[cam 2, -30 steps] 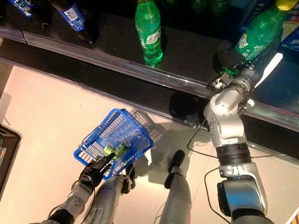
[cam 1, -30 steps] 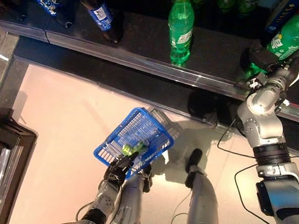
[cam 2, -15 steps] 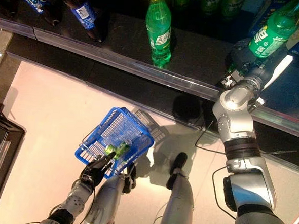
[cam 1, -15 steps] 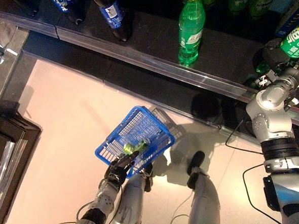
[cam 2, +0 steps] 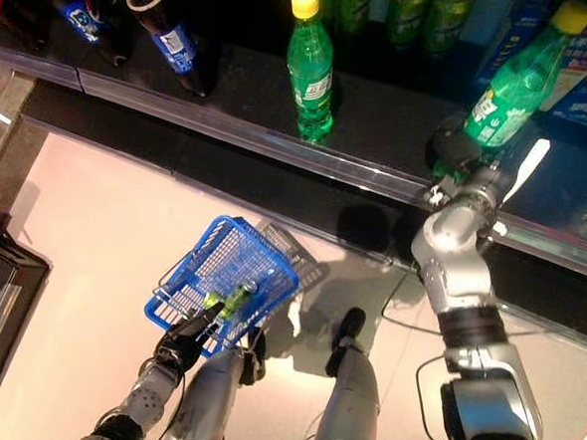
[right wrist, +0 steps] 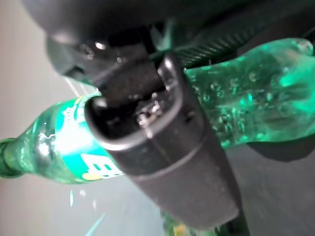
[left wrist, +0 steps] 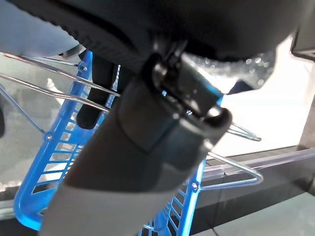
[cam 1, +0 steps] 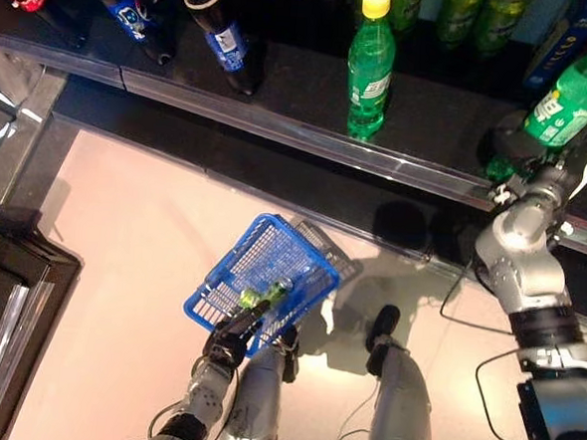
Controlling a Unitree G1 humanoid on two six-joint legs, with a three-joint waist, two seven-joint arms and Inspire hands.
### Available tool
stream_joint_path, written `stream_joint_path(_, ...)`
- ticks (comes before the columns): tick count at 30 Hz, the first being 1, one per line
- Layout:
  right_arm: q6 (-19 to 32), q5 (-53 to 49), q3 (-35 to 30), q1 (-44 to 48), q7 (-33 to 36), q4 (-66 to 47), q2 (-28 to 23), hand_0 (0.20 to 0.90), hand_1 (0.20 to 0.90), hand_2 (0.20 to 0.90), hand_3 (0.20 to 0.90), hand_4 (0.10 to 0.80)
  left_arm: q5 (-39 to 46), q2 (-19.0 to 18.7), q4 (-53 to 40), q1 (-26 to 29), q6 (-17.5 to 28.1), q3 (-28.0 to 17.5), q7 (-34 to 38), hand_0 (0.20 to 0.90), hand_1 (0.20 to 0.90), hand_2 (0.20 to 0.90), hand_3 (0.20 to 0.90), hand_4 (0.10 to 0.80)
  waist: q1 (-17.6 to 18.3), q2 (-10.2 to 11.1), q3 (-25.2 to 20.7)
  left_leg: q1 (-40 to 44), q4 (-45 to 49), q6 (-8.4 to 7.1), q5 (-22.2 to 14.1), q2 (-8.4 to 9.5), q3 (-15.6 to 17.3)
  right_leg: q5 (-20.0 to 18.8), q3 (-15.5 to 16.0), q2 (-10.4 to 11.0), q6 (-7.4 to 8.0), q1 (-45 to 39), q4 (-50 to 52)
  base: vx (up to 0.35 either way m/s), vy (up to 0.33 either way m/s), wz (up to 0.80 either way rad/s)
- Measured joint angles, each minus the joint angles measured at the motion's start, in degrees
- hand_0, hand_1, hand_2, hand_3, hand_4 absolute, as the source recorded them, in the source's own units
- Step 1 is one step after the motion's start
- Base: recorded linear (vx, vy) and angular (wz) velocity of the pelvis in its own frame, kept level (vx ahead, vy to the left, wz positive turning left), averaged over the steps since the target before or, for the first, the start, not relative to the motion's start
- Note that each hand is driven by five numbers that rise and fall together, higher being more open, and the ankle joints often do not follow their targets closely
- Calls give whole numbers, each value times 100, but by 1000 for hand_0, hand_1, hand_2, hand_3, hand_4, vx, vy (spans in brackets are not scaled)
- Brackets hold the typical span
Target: Pick up the drink and place into the basket.
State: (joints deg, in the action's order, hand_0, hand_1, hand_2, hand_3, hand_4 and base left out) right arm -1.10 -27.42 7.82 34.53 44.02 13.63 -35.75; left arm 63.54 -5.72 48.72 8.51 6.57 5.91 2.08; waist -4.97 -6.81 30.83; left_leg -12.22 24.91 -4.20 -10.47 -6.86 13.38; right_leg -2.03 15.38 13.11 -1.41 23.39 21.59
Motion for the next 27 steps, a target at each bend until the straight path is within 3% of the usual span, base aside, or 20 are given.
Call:
stream_joint_path(5, -10, 305, -8, -848, -581, -1241, 2, 300, 300, 300, 200, 100, 218, 33, -70, -346, 66, -313, 0, 300, 300, 300, 200, 100, 273, 6, -5, 394, -254, 22, -20, -59, 86, 1, 119, -18, 29, -350, -108, 16, 43, -8)
stream_joint_path(8, -6, 352, 0, -1098, -1041, -1806, 4, 300, 300, 300, 200, 100, 259, 45, -232, -551, 131, -416, 21, 300, 300, 300, 200, 100, 396, 27, -14, 588, -299, -111, 25, -134, 126, 342, 133, -8, -32, -396, 212, 3, 6, -3)
stream_joint_path(12, -1, 290, -5, -1210, -1546, -2126, -10, 300, 300, 300, 200, 100, 263, 48, -531, -695, 160, -467, 33, 300, 300, 300, 200, 100, 390, 26, -16, 848, -424, -232, 101, -273, 160, 384, 180, -170, -83, -654, 92, 39, 2, -6)
stream_joint_path(15, 2, 214, 20, -1296, -1936, -2395, 1, 300, 300, 300, 200, 100, 250, 54, -832, -842, 180, -468, 80, 300, 300, 300, 200, 100, 380, 27, -29, 1049, -581, -262, 119, -279, 162, 403, 230, -196, -73, -820, 30, 71, 11, 2)
stream_joint_path(21, -14, -310, 419, -1398, -2804, -3258, 1, 300, 300, 300, 200, 100, 177, 51, -1680, -1188, 183, -471, 99, 300, 300, 300, 200, 100, 218, 13, -118, 1331, -893, -265, 211, -233, 126, 410, 323, -188, -21, -1096, -102, 48, 36, 8)
stream_joint_path(27, -248, -508, 1148, -1396, -3153, -3509, 73, 300, 300, 300, 200, 100, -15, 8, -2705, -1376, 98, -415, 104, 300, 300, 300, 200, 100, -118, 30, -174, 1347, -966, -259, 278, -156, -61, 443, 504, -96, 56, -1219, -88, 19, -4, 19)
